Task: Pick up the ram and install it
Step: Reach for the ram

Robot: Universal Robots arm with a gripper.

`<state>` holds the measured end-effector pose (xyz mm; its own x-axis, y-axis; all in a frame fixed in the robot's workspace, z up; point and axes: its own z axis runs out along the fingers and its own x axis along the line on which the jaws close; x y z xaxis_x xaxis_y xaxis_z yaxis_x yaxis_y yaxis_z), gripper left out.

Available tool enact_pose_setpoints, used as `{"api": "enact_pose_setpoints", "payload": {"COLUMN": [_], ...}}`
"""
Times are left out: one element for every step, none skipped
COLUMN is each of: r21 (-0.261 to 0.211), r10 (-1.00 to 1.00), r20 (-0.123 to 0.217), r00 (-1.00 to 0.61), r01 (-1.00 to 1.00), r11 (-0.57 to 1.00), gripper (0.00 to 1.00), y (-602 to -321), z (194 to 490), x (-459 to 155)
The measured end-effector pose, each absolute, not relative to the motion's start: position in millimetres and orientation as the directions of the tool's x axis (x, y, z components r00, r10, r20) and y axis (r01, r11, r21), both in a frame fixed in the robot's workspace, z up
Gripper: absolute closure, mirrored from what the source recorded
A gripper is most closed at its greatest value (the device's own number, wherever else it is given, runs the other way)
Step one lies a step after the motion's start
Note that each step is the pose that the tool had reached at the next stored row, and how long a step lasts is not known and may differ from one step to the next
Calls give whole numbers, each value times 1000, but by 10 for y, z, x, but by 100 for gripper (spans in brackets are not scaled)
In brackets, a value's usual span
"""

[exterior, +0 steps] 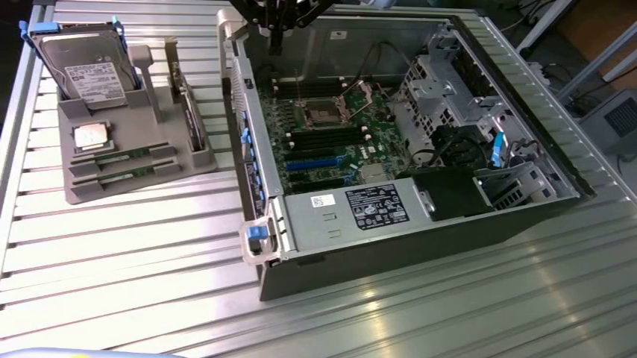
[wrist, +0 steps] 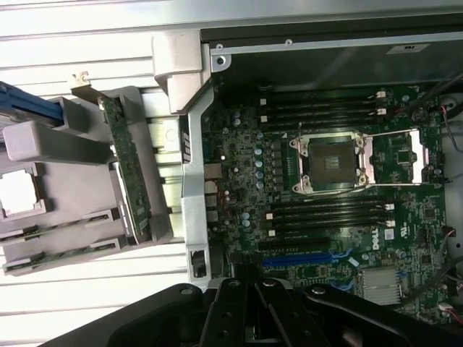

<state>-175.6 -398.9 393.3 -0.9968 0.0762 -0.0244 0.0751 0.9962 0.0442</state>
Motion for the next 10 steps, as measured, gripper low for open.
{"api": "enact_pose_setpoints", "payload": {"r21": [44,44,44,44,44,44,44,44,44,44], "r10": [76,76,76,76,76,76,76,76,76,76], "r20": [-24,-24,-24,-24,-24,-24,-24,-24,-25,-24], "r00": [-997,-997,-997,-997,-997,-997,-997,-997,-997,-997], "r01": [75,75,75,75,75,75,75,75,75,75], "r11": [996,996,996,996,996,996,996,996,996,996], "gripper": [89,89,89,89,89,89,89,89,89,89], "y": [-3989,-3989,-3989,-3989,-3989,-3989,-3989,-3989,-3989,-3989], "z": [3933,3933,3933,3933,3933,3933,3933,3933,3933,3933], "x": [-1764,-1768,-1771,-1773,-1777,-1780,-1782,-1787,-1794,-1799]}}
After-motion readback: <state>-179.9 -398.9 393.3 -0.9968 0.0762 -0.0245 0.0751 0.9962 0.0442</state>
